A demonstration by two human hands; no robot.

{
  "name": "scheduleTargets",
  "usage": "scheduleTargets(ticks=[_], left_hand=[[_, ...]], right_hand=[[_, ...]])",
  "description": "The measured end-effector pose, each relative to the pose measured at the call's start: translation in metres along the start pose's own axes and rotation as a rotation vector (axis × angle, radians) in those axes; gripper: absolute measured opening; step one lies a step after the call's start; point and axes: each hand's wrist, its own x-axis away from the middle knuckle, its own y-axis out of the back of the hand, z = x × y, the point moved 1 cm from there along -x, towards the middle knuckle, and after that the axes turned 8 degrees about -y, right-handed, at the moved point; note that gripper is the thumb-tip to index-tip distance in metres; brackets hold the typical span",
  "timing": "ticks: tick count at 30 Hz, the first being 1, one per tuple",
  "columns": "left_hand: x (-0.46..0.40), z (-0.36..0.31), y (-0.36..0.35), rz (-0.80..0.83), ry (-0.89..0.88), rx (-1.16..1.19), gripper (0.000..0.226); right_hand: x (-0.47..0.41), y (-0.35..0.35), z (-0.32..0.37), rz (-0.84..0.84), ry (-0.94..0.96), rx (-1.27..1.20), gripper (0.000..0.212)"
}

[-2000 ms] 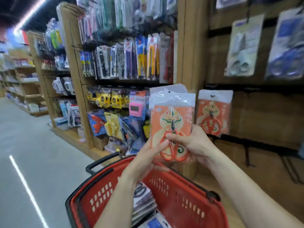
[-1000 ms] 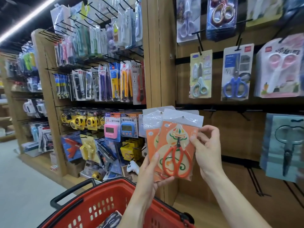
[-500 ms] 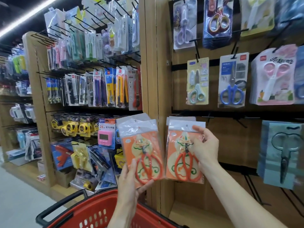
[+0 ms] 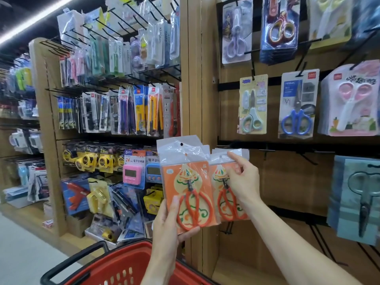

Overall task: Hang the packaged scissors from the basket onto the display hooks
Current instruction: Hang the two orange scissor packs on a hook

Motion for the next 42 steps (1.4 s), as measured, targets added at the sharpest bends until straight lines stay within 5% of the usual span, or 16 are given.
scheduleTargets(ticks=[10, 24, 29, 33, 42], left_hand=[[0.002, 0.001, -0.002, 0.000, 0.018, -0.021, 0.022], [0.007, 0.003, -0.002, 0.036, 0.078, -0.048, 0.021], [0.013, 0.003, -0.004, 0.062, 0.106, -0.061, 0.025], [0.019, 0.008, -0.010, 0.101, 0.123, -0.092, 0.030], [0.021, 0.008, -0.014, 0.083, 0.156, -0.050, 0.034]], right_hand=[[-0.020, -0.006, -0.004, -0.167, 0.007, 0.230, 0.040], [-0.044, -0.002, -0.019, -0.101, -0.227, 0.295, 0.050], [0.041, 0.020, -0.015, -0.006, -0.188, -0.131, 0.019], [0.073, 0.013, -0.013, 0.157, -0.173, -0.087, 0.046], [0.070, 0.021, -0.018, 0.177, -0.173, -0.142, 0.025]])
